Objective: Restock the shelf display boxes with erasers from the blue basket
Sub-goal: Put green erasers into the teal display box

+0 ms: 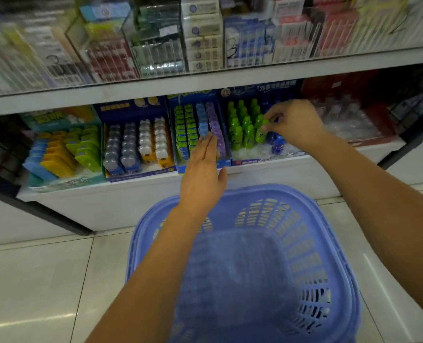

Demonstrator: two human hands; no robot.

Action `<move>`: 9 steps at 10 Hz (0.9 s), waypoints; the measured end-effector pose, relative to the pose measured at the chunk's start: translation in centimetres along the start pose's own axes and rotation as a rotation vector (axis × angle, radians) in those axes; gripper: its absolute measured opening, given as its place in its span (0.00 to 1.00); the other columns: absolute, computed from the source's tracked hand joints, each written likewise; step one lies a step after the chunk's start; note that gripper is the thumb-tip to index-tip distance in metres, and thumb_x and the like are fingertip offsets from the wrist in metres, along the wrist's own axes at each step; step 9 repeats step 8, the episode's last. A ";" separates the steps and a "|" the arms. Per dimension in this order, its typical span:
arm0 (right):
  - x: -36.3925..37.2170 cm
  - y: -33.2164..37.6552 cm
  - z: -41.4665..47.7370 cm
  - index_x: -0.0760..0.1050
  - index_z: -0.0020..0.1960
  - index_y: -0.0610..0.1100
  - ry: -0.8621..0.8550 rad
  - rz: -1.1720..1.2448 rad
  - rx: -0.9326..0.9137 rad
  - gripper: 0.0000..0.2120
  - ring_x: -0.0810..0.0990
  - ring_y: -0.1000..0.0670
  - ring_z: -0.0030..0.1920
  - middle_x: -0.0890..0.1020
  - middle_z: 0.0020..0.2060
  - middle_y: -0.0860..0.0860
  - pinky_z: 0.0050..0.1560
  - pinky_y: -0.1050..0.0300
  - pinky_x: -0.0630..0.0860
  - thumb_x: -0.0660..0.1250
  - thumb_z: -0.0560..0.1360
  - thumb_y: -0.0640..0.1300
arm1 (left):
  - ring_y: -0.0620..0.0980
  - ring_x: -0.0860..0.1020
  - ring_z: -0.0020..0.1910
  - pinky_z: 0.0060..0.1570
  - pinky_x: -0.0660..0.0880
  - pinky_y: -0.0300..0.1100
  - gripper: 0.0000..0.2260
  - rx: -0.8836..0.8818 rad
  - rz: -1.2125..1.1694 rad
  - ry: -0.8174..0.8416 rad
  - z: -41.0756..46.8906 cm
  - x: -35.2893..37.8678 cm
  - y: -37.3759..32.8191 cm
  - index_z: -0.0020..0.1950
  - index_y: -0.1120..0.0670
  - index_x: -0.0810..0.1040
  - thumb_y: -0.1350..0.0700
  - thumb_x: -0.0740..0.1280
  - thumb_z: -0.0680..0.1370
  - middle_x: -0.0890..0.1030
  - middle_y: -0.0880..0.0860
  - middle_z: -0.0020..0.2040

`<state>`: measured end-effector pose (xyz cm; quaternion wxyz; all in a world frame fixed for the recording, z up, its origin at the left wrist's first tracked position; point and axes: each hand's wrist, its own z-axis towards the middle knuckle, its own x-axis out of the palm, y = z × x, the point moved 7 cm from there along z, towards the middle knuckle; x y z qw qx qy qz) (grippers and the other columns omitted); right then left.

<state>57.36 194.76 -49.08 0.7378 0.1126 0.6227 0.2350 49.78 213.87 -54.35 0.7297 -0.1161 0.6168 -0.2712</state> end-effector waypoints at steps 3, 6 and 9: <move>1.0 0.0 2.0 0.79 0.57 0.47 0.225 -0.311 0.082 0.15 0.74 0.45 0.61 0.82 0.54 0.49 0.70 0.50 0.57 0.70 0.73 0.52 | 0.49 0.51 0.77 0.74 0.54 0.40 0.30 0.013 0.013 0.015 -0.1 0.8 0.5 0.77 0.56 0.54 0.58 0.63 0.79 0.55 0.51 0.78; 2.0 -0.3 2.5 0.77 0.60 0.50 0.316 -0.446 0.198 0.18 0.70 0.44 0.65 0.78 0.61 0.48 0.69 0.49 0.58 0.70 0.73 0.54 | 0.49 0.51 0.77 0.74 0.55 0.41 0.30 0.024 0.002 0.036 0.1 0.5 0.7 0.77 0.56 0.55 0.58 0.64 0.78 0.55 0.51 0.78; -0.4 2.4 -0.1 0.75 0.61 0.42 0.125 -0.431 0.110 0.20 0.73 0.42 0.60 0.77 0.58 0.42 0.60 0.49 0.68 0.68 0.74 0.53 | 0.47 0.54 0.76 0.71 0.51 0.34 0.29 -0.033 -0.184 0.059 0.0 -1.7 0.4 0.77 0.55 0.57 0.57 0.65 0.79 0.57 0.51 0.78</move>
